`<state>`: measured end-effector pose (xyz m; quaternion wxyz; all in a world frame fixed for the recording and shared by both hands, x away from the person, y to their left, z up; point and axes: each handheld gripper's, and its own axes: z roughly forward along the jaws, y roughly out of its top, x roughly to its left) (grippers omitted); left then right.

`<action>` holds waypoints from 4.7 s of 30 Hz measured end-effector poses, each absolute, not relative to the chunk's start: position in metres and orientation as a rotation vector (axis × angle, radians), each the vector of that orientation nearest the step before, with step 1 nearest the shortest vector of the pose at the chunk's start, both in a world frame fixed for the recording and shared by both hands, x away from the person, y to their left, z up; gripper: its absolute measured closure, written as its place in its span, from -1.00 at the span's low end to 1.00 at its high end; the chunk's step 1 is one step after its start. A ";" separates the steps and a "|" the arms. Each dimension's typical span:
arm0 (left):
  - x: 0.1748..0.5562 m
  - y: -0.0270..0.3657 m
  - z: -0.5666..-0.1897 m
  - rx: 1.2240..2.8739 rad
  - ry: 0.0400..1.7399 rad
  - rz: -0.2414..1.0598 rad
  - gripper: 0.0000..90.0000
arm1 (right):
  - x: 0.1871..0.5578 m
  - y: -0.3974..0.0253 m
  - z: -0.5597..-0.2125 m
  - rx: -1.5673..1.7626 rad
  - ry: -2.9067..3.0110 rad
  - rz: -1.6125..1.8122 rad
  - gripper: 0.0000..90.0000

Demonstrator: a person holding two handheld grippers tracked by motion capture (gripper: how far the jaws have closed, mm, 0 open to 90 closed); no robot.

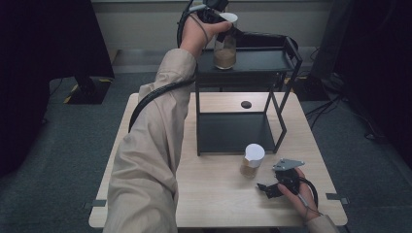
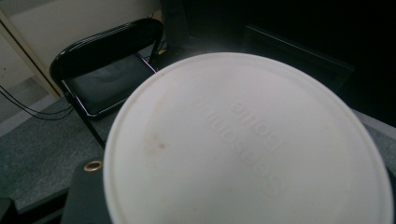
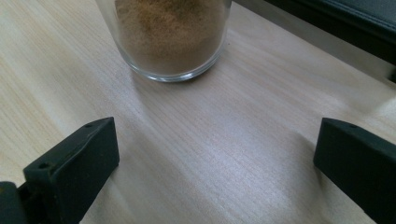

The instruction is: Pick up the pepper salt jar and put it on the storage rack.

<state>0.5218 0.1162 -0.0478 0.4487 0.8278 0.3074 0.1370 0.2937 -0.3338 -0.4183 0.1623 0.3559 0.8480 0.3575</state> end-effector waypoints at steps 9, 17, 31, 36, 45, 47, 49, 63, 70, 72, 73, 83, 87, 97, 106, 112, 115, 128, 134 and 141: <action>0.518 0.114 -0.054 2.042 0.753 0.400 -0.25 | 0.294 -0.334 -0.418 1.015 2.419 1.020 -1.00; 0.516 0.116 -0.059 2.031 0.758 0.401 -0.30 | 0.294 -0.334 -0.418 1.016 2.420 1.020 -1.00; 0.497 0.132 -0.069 1.941 0.820 0.369 -0.93 | 0.294 -0.334 -0.418 1.016 2.419 1.020 -1.00; 0.485 0.142 -0.076 1.925 0.794 0.362 -0.99 | 0.293 -0.334 -0.418 1.017 2.418 1.020 -1.00; 0.469 0.157 -0.089 1.902 0.762 0.331 -0.98 | 0.293 -0.333 -0.418 1.022 2.416 1.019 -1.00; 0.465 0.160 -0.093 1.892 0.758 0.328 -0.98 | 0.293 -0.333 -0.418 1.023 2.416 1.019 -1.00; 0.461 0.163 -0.097 1.887 0.755 0.322 -0.98 | 0.293 -0.333 -0.418 1.021 2.416 1.018 -1.00; 0.441 0.177 -0.127 1.867 0.742 0.288 -0.98 | 0.291 -0.333 -0.418 1.030 2.409 1.018 -1.00; 0.433 0.181 -0.137 1.859 0.728 0.286 -0.97 | 0.291 -0.333 -0.419 1.031 2.407 1.019 -1.00; 0.430 0.182 -0.138 1.856 0.722 0.283 -0.97 | 0.290 -0.332 -0.419 1.033 2.405 1.019 -1.00; 0.429 0.183 -0.139 1.853 0.720 0.280 -0.97 | 0.290 -0.332 -0.419 1.033 2.405 1.019 -1.00; 0.421 0.186 -0.150 1.855 0.699 0.264 -0.97 | 0.290 -0.332 -0.419 1.036 2.403 1.018 -1.00; 0.418 0.190 -0.158 1.847 0.697 0.259 -0.97 | 0.290 -0.332 -0.419 1.037 2.403 1.017 -1.00; 0.405 0.203 -0.172 1.841 0.707 0.271 -0.97 | 0.290 -0.332 -0.419 1.037 2.403 1.018 -1.00; 0.391 0.217 -0.177 1.849 0.712 0.281 -0.97 | 0.290 -0.332 -0.419 1.037 2.403 1.017 -1.00; 0.385 0.230 -0.187 1.843 0.719 0.281 -0.97 | 0.290 -0.332 -0.419 1.037 2.403 1.017 -1.00; 0.382 0.236 -0.192 1.843 0.725 0.279 -0.97 | 0.290 -0.332 -0.419 1.038 2.403 1.017 -1.00; 0.378 0.258 -0.227 1.831 0.756 0.255 -0.97 | 0.289 -0.332 -0.419 1.038 2.402 1.019 -1.00; 0.374 0.269 -0.242 1.828 0.776 0.248 -0.97 | 0.289 -0.332 -0.419 1.037 2.402 1.018 -1.00; 0.369 0.282 -0.259 1.830 0.795 0.244 -0.97 | 0.289 -0.332 -0.419 1.039 2.402 1.018 -1.00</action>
